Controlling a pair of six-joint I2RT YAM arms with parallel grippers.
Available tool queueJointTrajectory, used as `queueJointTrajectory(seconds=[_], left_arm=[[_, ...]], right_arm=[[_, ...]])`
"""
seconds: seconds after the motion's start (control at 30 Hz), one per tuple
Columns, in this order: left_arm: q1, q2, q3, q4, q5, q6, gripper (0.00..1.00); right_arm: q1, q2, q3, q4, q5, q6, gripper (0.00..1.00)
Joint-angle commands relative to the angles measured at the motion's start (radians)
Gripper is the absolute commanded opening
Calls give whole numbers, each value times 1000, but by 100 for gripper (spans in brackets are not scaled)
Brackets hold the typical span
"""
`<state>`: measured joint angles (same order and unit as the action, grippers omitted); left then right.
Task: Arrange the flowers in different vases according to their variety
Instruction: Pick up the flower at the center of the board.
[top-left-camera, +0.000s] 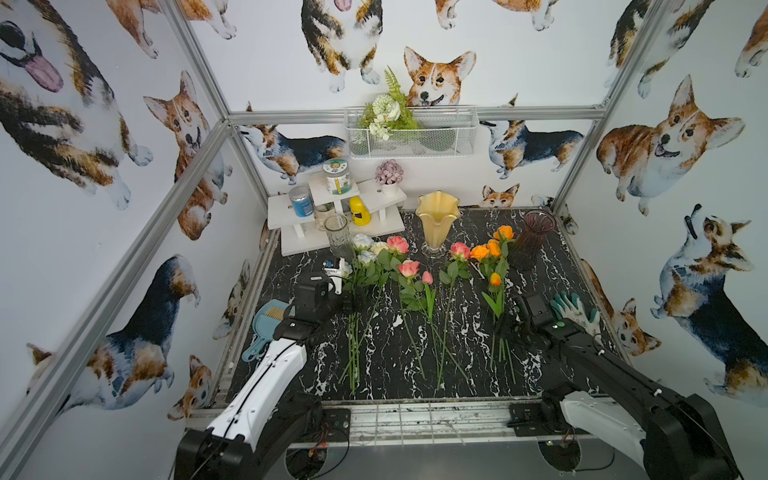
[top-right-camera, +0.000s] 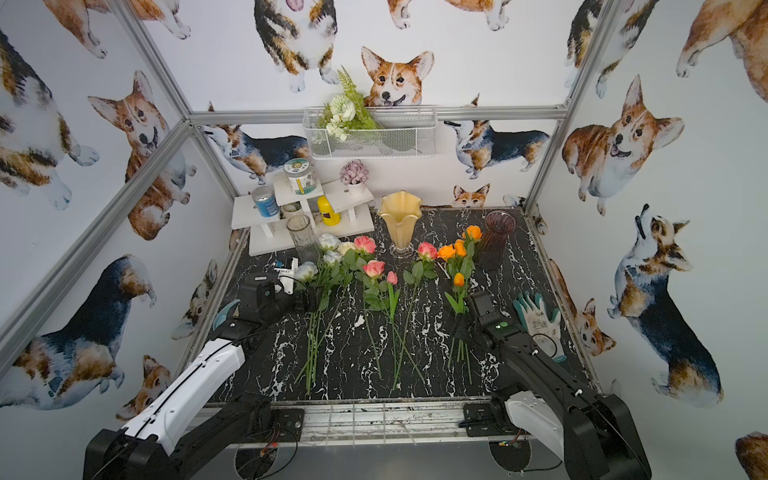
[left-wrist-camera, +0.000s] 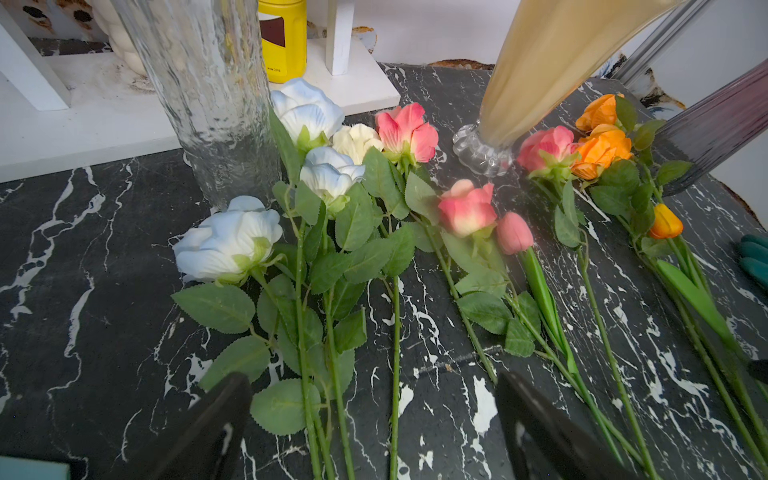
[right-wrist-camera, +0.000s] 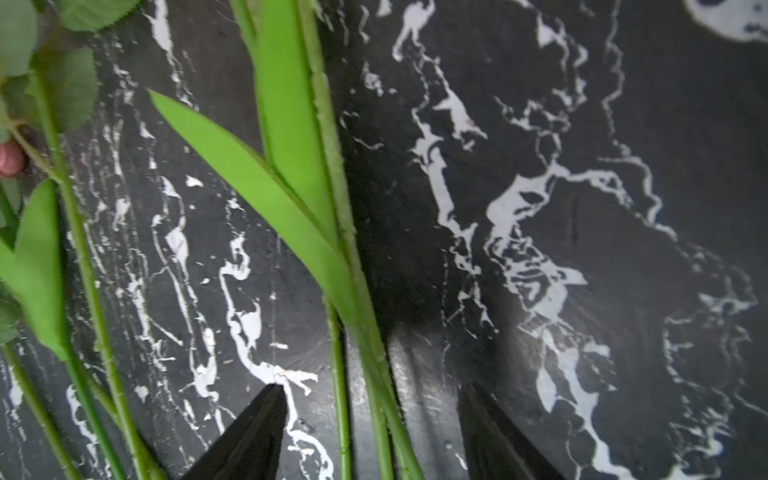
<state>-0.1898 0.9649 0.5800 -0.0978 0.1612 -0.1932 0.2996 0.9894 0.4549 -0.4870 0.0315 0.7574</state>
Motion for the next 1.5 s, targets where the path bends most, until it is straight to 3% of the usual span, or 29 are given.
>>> queueJointTrajectory(seconds=[0.0,0.23,0.6,0.83,1.07,1.47], left_arm=[[0,1,0,5,11,-2,97],[-6,-1,-1,3,8,6,98],[-19,-7,0,4,-6,15,98],[-22,-12,-2,0,-13,19,99],[-26,-30,-5,-8,-37,25,99],[-31,-37,-3,-20,-54,26,99]], right_arm=[[11,-2,-6,-28,57,43,65],[16,44,1,-28,94,52,43],[31,84,6,-21,108,36,33],[103,198,50,-31,142,31,27],[125,219,63,-28,158,22,0],[237,160,195,-162,274,43,0]])
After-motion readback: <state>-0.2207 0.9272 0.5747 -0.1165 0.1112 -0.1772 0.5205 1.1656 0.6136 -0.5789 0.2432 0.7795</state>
